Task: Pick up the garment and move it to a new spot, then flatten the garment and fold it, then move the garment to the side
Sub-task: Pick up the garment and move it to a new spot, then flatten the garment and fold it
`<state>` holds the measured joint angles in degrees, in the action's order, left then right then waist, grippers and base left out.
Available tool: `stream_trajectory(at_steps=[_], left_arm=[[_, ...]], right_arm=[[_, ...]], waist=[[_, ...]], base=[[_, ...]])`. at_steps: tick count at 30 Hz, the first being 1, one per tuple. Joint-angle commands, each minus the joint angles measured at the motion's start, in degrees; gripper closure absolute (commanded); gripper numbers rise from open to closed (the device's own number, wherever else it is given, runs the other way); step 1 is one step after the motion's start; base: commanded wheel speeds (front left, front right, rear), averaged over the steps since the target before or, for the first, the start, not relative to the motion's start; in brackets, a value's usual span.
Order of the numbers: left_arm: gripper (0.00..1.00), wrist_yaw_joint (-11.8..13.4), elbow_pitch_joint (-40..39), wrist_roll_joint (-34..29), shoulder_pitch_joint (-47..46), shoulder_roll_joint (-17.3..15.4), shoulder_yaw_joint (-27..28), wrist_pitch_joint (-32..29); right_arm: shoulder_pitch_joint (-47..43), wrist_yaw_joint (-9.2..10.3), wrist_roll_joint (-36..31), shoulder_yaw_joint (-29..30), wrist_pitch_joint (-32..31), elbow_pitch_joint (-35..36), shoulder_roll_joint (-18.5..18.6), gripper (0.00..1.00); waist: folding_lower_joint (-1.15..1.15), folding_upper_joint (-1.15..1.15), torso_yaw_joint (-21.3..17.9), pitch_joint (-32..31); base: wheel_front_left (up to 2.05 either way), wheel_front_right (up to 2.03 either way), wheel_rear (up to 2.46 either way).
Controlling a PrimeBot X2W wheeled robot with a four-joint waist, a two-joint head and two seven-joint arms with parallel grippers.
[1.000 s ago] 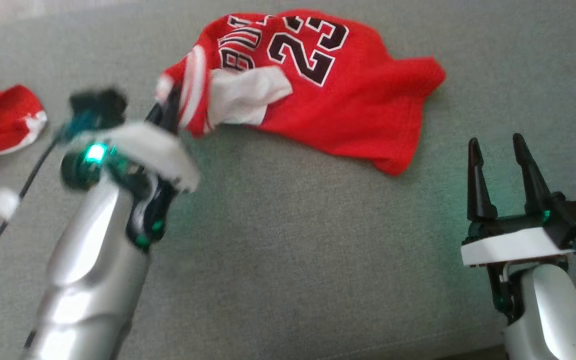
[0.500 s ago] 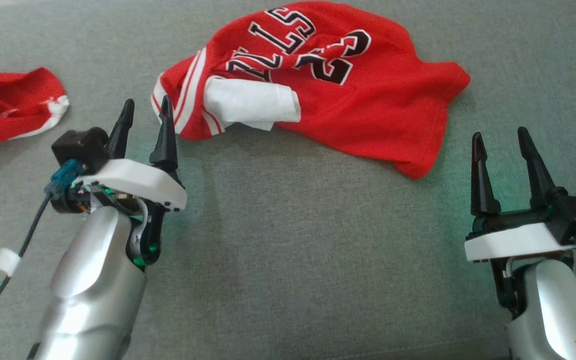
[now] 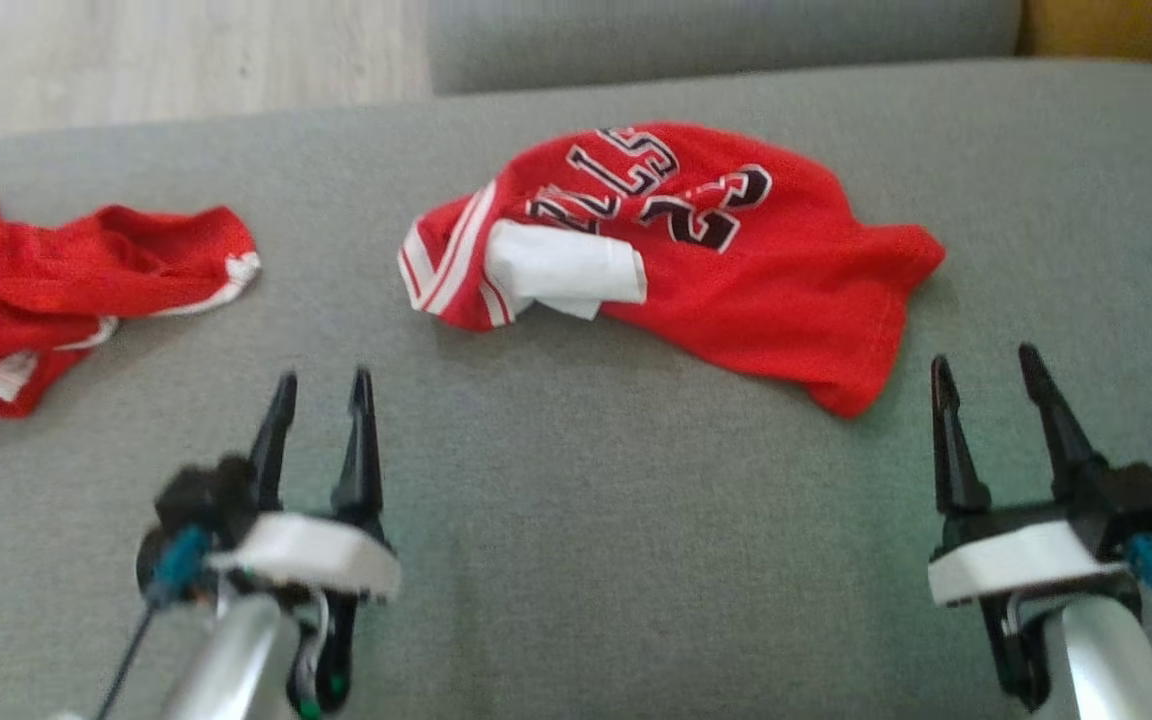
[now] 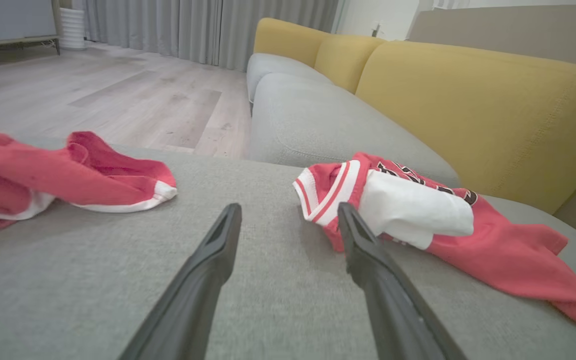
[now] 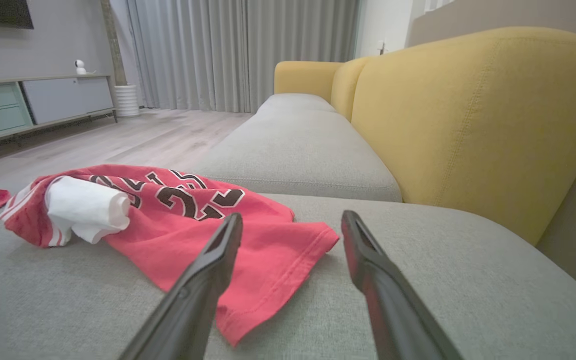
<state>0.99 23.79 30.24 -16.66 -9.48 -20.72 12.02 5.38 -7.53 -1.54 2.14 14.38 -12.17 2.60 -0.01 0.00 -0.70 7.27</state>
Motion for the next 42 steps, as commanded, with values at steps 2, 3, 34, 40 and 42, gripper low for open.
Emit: stream_trajectory(at_steps=[2, 3, 34, 40, 42], left_arm=[[0.0, 1.39, -3.52, -0.78, 2.04, -1.06, 1.34, 1.15], [0.0, 1.9, -4.41, -0.97, 3.53, -1.01, 1.31, 1.4], [0.0, 6.99, -12.64, -1.51, 19.92, -1.7, 2.68, 2.49], [0.0, 7.2, -12.7, -1.33, 19.81, -1.82, 2.47, 2.16], [0.0, 7.26, -12.73, -1.26, 19.79, -1.85, 2.41, 2.09]], right_arm=[[-0.54, 0.04, -0.35, -1.12, 0.62, 1.44, 0.28, 0.0], [-1.26, 0.04, -0.45, -1.16, 0.62, 1.48, 0.28, 0.0], [-8.27, 0.04, 4.4, -2.96, 0.62, 1.28, 0.28, 0.0], [-7.93, 0.04, 4.64, -3.34, 0.62, 0.75, 0.28, 0.0], [-7.81, 0.04, 4.64, -3.31, 0.62, 0.68, 0.28, 0.0]], waist=[[0.01, 0.0, 1.96, -3.8], [0.01, 0.0, 2.14, -4.35], [0.01, 0.0, 3.45, -8.3], [0.01, 0.0, 3.36, -8.1], [0.01, 0.0, 3.34, -8.0]], base=[[0.0, 0.0, 0.0], [0.0, 0.0, 0.0], [0.0, 0.0, 0.0], [0.0, 0.0, 0.0], [0.0, 0.0, 0.0]])
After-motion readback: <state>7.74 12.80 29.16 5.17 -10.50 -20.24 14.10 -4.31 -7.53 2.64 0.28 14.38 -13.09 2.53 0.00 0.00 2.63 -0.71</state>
